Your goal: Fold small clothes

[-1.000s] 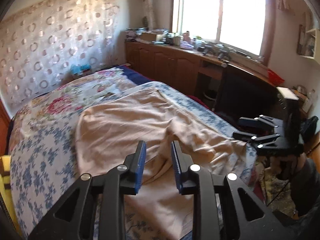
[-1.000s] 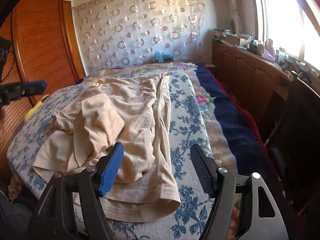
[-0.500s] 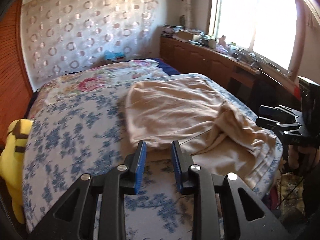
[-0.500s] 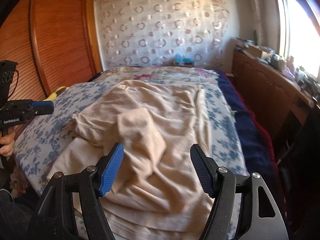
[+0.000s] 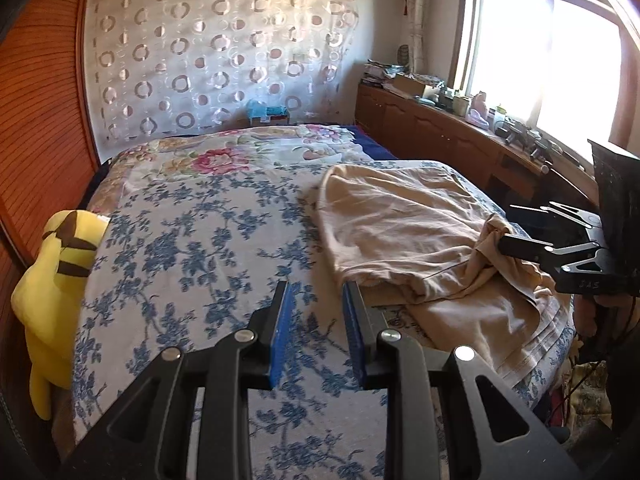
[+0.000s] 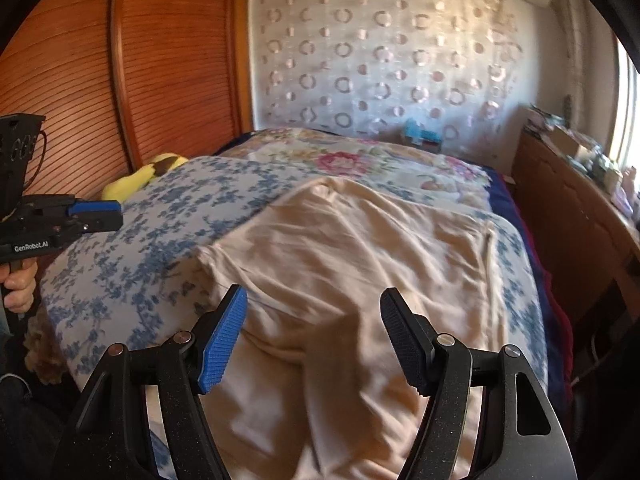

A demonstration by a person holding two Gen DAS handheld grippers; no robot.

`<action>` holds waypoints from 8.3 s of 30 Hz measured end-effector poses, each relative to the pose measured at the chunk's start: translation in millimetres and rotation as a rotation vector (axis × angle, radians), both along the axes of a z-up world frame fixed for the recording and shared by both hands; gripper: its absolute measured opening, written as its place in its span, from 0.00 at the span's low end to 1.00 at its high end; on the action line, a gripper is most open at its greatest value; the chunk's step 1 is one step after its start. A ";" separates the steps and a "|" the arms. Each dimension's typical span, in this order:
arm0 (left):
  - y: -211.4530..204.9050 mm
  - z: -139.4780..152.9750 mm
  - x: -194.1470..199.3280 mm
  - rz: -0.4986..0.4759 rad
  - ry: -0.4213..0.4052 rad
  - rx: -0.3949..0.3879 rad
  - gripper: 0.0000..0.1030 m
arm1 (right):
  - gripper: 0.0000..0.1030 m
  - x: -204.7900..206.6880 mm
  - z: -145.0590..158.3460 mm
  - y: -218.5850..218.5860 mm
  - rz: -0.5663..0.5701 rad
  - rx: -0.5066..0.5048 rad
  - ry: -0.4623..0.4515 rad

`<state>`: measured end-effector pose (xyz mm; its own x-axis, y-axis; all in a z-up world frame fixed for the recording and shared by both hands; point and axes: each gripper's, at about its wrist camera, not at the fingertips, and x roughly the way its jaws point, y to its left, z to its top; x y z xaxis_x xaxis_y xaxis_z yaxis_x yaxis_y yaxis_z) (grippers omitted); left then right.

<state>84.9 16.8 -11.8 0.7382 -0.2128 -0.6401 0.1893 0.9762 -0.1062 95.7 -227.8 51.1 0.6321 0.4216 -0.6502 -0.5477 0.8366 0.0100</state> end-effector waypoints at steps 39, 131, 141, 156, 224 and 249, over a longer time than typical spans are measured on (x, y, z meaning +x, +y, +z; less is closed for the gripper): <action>24.3 -19.1 -10.7 0.021 0.013 -0.035 0.24 | 0.02 96.0 -0.3 77.1 0.107 -0.144 0.014; -127.5 -49.1 -9.6 -0.258 0.087 0.041 0.24 | 0.01 -57.7 -12.5 -152.8 -0.287 0.020 0.049; -127.9 -43.0 -13.0 -0.274 0.069 0.014 0.24 | 0.02 -70.6 -41.7 -157.3 -0.274 -0.063 0.141; -134.0 -62.6 -8.5 -0.282 0.151 0.028 0.31 | 0.58 -54.2 -20.4 -151.3 -0.317 0.038 0.038; -99.5 18.2 180.3 -0.203 -0.019 -0.123 0.03 | 0.03 140.8 34.4 -143.9 -0.178 0.160 -0.037; -99.0 -41.0 207.6 -0.288 0.178 -0.054 0.37 | 0.55 186.1 -12.7 -151.8 -0.165 0.029 0.037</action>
